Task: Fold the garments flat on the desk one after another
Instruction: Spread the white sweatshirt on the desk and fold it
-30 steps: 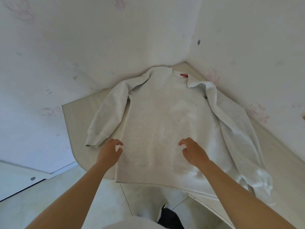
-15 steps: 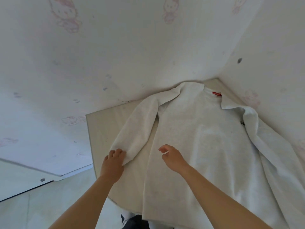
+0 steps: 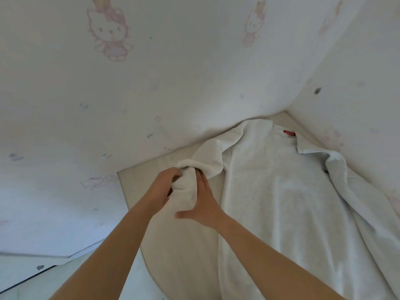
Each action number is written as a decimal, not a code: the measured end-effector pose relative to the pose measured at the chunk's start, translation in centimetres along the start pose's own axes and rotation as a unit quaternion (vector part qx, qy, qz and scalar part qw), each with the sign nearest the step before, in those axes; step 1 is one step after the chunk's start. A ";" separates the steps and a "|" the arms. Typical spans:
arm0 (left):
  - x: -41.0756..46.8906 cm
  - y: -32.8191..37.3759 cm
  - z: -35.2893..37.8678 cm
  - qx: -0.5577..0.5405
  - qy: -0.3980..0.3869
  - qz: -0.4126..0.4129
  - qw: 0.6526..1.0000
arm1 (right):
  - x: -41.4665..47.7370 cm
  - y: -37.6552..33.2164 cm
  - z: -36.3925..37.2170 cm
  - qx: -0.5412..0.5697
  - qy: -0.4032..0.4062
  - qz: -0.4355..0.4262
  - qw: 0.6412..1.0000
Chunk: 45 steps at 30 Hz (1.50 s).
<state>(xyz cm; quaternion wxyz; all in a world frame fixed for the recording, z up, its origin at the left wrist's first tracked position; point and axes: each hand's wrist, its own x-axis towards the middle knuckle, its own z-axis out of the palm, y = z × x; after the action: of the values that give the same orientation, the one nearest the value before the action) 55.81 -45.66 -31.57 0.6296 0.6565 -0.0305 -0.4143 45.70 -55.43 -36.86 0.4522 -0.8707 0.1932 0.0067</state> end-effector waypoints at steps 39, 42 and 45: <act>20.9 -1.9 26.7 0.509 0.086 0.243 0.821 | -1.7 33.5 -34.5 -0.088 0.137 0.209 0.964; 23.7 -0.3 26.3 0.512 0.100 0.239 0.819 | -0.9 34.8 -34.0 -0.127 0.088 0.215 0.964; 26.7 1.2 26.0 0.533 0.077 0.232 0.810 | -0.3 34.2 -34.0 -0.134 0.022 0.225 0.965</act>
<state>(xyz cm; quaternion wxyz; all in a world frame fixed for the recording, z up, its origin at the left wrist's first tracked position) 58.77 -81.73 -40.53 0.2585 0.8923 -0.3491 -0.1230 28.14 -99.89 -43.57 0.3138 -0.8574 0.3915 0.1147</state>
